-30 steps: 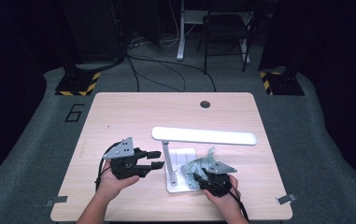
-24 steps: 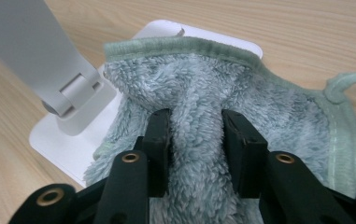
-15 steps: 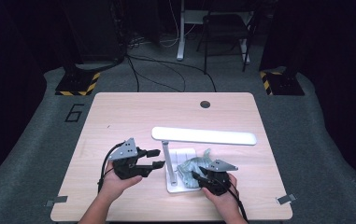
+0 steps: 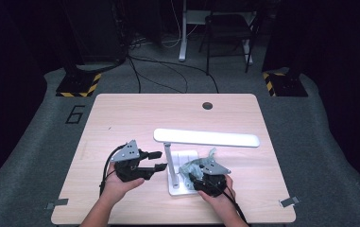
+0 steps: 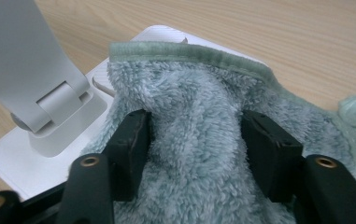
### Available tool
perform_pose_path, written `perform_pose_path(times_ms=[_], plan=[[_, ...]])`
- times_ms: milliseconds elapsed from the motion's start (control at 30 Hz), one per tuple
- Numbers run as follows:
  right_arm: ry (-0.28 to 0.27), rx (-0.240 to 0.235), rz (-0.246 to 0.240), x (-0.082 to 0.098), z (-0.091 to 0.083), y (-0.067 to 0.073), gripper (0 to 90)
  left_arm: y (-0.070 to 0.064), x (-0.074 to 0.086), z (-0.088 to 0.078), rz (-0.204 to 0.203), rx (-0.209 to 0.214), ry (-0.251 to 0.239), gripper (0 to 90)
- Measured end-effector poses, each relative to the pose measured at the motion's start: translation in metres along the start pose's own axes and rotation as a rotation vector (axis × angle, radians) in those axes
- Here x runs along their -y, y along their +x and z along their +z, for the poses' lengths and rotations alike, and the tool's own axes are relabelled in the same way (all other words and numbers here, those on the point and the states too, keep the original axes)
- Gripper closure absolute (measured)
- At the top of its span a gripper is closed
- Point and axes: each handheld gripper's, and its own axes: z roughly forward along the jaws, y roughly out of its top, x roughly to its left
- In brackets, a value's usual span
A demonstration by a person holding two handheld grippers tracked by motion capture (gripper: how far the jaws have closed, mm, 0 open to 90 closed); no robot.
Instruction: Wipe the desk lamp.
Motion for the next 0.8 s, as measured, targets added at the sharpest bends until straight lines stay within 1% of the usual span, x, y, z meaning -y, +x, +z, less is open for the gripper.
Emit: perform_pose_path(times_ms=[33,67,100,133,167,200,233,300,333,400,433,467,533,567,600,667,700,733,800], plan=[[0.000,-0.004,-0.009,0.000,-0.001,-0.001,51.6,-0.001,0.000,0.000,-0.004,-0.001,-0.001,50.5],[0.001,0.005,-0.002,-0.001,-0.002,0.001,57.7,-0.001,0.001,0.000,-0.005,0.001,0.002,50.5],[0.002,0.007,-0.005,-0.001,-0.003,0.001,61.7,-0.001,0.001,0.000,-0.005,-0.002,0.002,50.4],[0.009,0.012,-0.008,-0.002,-0.004,0.001,64.8,0.000,0.001,0.000,0.012,-0.003,0.008,50.4],[0.009,0.011,0.002,-0.003,-0.005,0.002,66.3,0.000,0.001,0.001,0.015,-0.007,0.009,50.4],[0.009,0.004,0.001,-0.005,-0.006,0.001,67.3,0.000,0.001,0.001,0.014,-0.002,0.015,50.4],[0.009,-0.005,0.028,-0.007,-0.008,0.001,67.9,-0.001,0.001,0.001,0.020,-0.010,0.018,50.5],[-0.018,-0.065,0.090,-0.012,-0.015,0.000,68.2,0.000,0.001,0.001,0.026,-0.012,0.021,50.5],[-0.036,-0.087,0.107,-0.016,-0.019,0.001,68.2,0.000,0.001,0.001,0.028,-0.013,0.022,50.5],[-0.057,-0.101,0.124,-0.023,-0.026,0.002,68.2,0.000,0.001,0.002,0.018,-0.012,0.019,50.4],[-0.057,-0.112,0.141,-0.027,-0.029,0.003,68.2,0.000,0.001,0.002,0.016,-0.016,0.016,50.3],[-0.069,-0.126,0.161,-0.030,-0.031,0.003,68.3,0.000,0.001,0.002,0.015,-0.018,0.017,50.3],[-0.091,-0.168,0.222,-0.035,-0.034,0.002,68.2,0.000,0.001,0.002,0.022,-0.020,0.019,50.3],[-0.093,-0.178,0.244,-0.037,-0.035,0.003,68.2,0.000,0.001,0.002,0.022,-0.020,0.019,50.3],[-0.089,-0.179,0.252,-0.038,-0.035,0.005,68.2,0.000,0.001,0.002,0.024,-0.019,0.019,50.4],[-0.070,-0.175,0.242,-0.037,-0.030,0.007,68.1,0.000,0.001,0.002,0.025,-0.019,0.019,50.5],[-0.052,-0.167,0.232,-0.036,-0.026,0.009,68.0,0.000,0.001,0.002,0.023,-0.018,0.018,50.5],[-0.029,-0.164,0.235,-0.034,-0.022,0.012,67.9,0.000,0.001,0.002,0.022,-0.019,0.017,50.5],[-0.010,-0.149,0.201,-0.028,-0.014,0.017,67.9,0.001,0.001,0.002,0.024,-0.017,0.018,50.6]])
